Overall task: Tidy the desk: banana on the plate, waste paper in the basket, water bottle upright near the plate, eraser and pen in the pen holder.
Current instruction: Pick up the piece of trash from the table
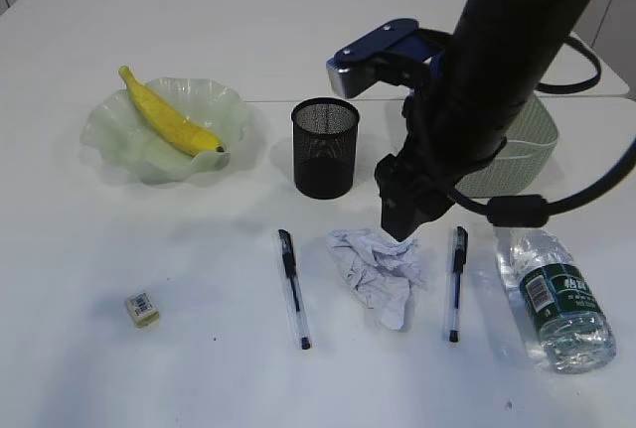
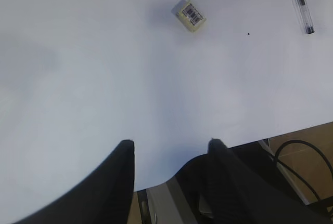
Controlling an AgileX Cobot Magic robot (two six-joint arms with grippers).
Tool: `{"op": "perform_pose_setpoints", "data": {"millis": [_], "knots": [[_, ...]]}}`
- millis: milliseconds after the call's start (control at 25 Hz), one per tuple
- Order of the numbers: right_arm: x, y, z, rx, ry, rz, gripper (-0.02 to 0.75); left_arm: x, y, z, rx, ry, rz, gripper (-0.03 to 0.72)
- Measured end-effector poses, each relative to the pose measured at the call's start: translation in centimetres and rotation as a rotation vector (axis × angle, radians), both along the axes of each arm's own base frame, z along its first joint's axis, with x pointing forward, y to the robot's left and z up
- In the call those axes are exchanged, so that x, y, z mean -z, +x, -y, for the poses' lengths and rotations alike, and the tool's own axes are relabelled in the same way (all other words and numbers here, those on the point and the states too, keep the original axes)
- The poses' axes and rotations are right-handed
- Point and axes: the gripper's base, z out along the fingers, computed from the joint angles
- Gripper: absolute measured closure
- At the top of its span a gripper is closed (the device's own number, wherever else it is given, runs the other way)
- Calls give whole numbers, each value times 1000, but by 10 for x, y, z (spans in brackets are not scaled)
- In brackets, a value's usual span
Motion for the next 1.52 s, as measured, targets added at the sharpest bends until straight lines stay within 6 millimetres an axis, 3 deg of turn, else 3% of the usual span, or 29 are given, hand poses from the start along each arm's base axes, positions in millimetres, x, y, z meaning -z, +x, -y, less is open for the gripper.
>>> {"op": "perform_pose_setpoints", "data": {"millis": [560,1360,1520], "knots": [[70,38,-20,-123,-44,-2,170,0,-2,0,4,2,-19,374],[131,67,-33,-108,-83,-45,170,0,-2,0,4,3,-21,375],[137,67,-33,-102,-92,-57,225,0,-2,0,4,3,-21,375]]}}
